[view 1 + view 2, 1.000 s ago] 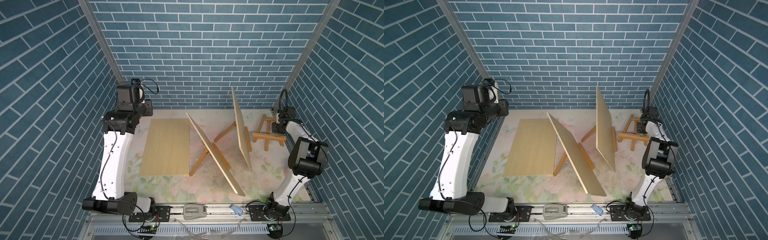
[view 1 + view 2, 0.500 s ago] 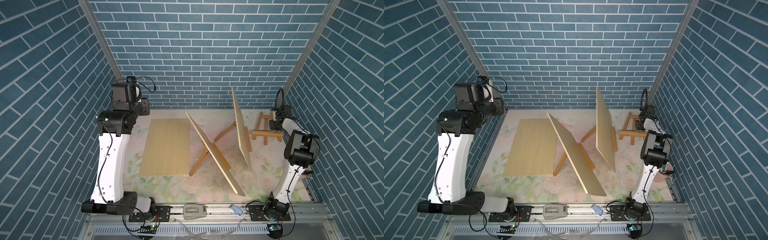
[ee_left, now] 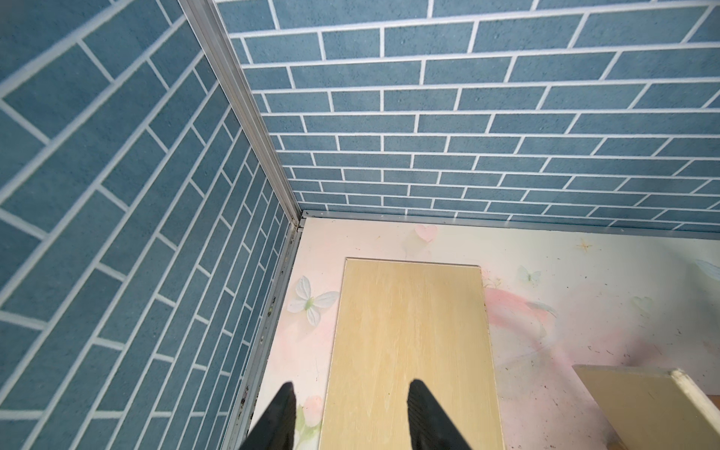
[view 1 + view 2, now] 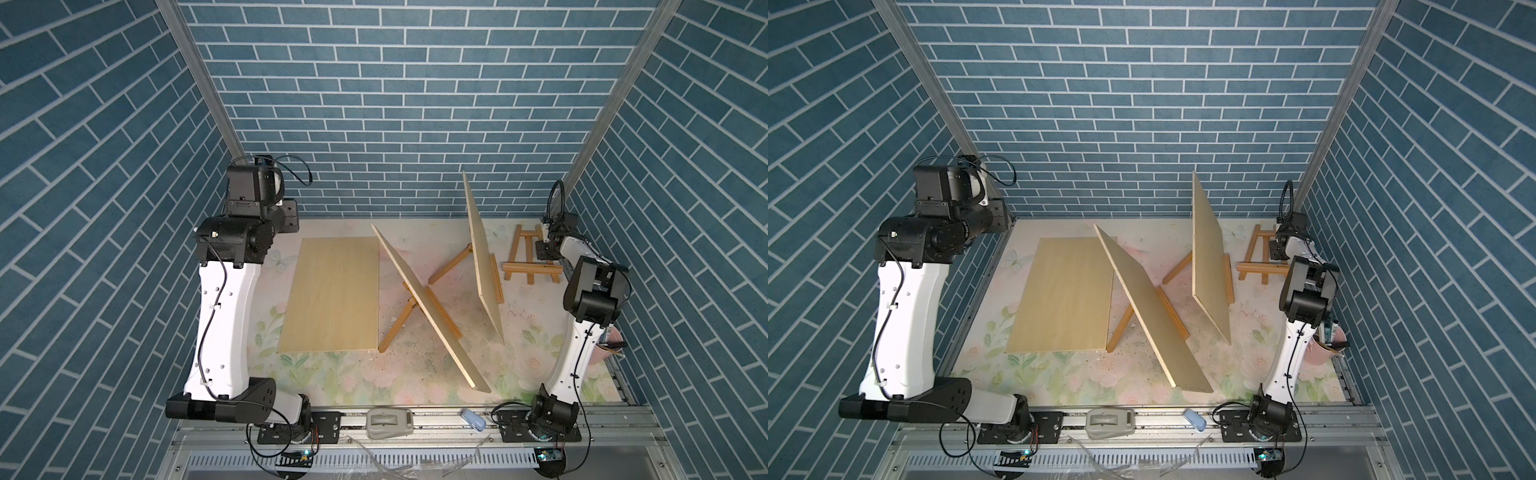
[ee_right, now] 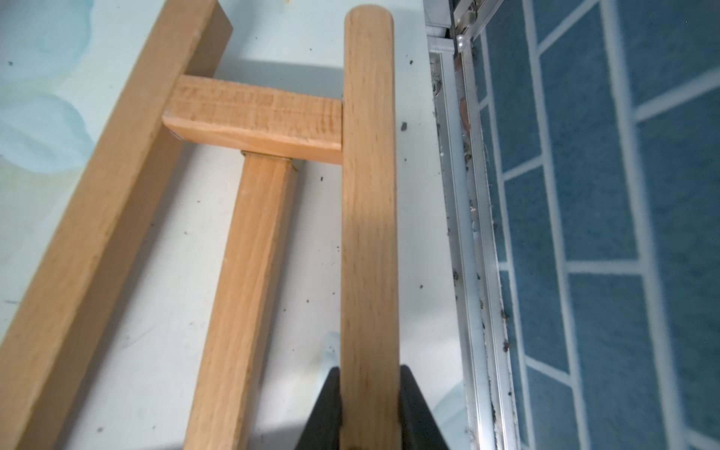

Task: Disassemble the easel
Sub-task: Place the easel at the corner of the board.

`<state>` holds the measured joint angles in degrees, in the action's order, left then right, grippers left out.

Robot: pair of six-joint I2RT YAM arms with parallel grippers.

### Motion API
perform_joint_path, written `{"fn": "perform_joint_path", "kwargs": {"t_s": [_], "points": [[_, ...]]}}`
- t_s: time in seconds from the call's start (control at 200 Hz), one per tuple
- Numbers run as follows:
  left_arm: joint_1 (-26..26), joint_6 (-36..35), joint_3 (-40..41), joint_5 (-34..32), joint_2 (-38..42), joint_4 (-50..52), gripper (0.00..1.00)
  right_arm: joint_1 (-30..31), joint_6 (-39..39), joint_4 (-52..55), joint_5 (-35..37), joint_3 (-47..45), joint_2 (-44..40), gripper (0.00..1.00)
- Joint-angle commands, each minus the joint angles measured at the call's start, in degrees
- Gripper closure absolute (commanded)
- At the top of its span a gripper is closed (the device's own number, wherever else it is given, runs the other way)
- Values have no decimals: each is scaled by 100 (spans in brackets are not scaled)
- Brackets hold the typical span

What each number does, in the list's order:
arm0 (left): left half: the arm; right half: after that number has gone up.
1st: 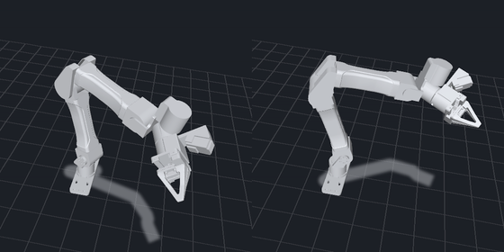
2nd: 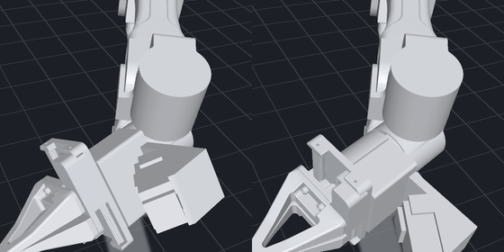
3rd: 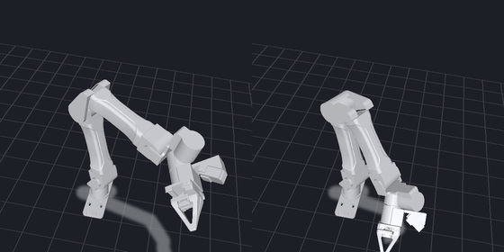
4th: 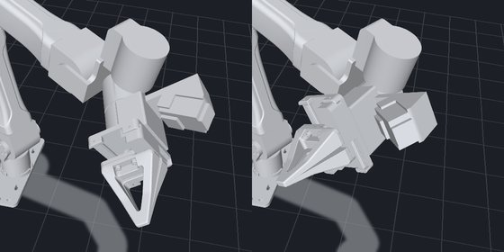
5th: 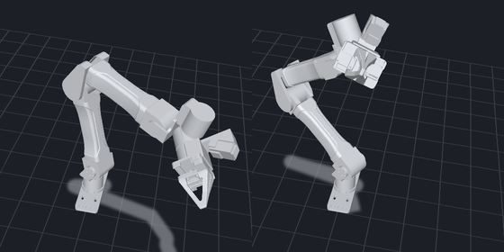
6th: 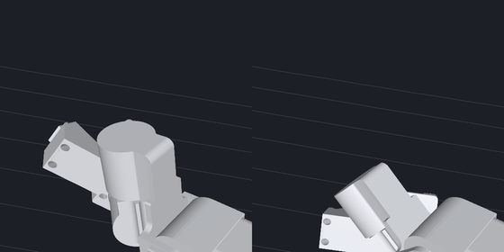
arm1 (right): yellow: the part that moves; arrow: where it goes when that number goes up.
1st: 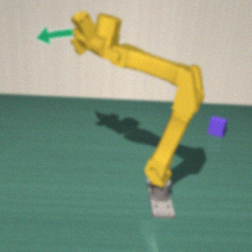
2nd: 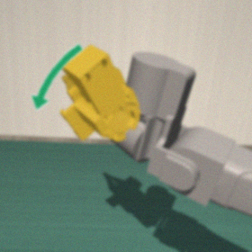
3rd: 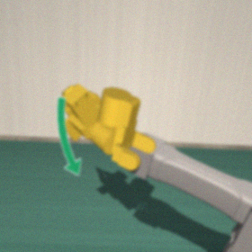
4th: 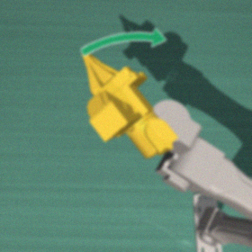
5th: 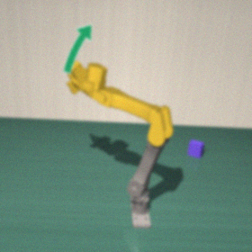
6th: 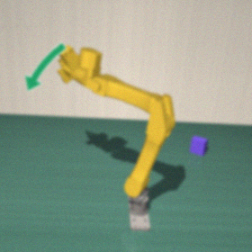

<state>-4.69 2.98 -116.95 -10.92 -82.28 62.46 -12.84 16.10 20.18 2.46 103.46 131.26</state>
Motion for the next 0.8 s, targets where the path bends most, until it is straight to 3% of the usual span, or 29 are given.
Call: {"fn": "perform_joint_path", "kwargs": {"t_s": [0.0,0.185,0.59,0.79], "points": [[-6,29,-118,-47,-30,109,52,-8,38,-76,-28,172,149,100],[-6,25,-105,-26,-18,122,52,-8,-200,-46,18,241,108,100],[-5,44,155,142,105,35,51,-8,-694,460,-192,650,-343,73],[-6,26,426,218,271,-97,50,-8,-770,500,-29,511,-479,72]]}}
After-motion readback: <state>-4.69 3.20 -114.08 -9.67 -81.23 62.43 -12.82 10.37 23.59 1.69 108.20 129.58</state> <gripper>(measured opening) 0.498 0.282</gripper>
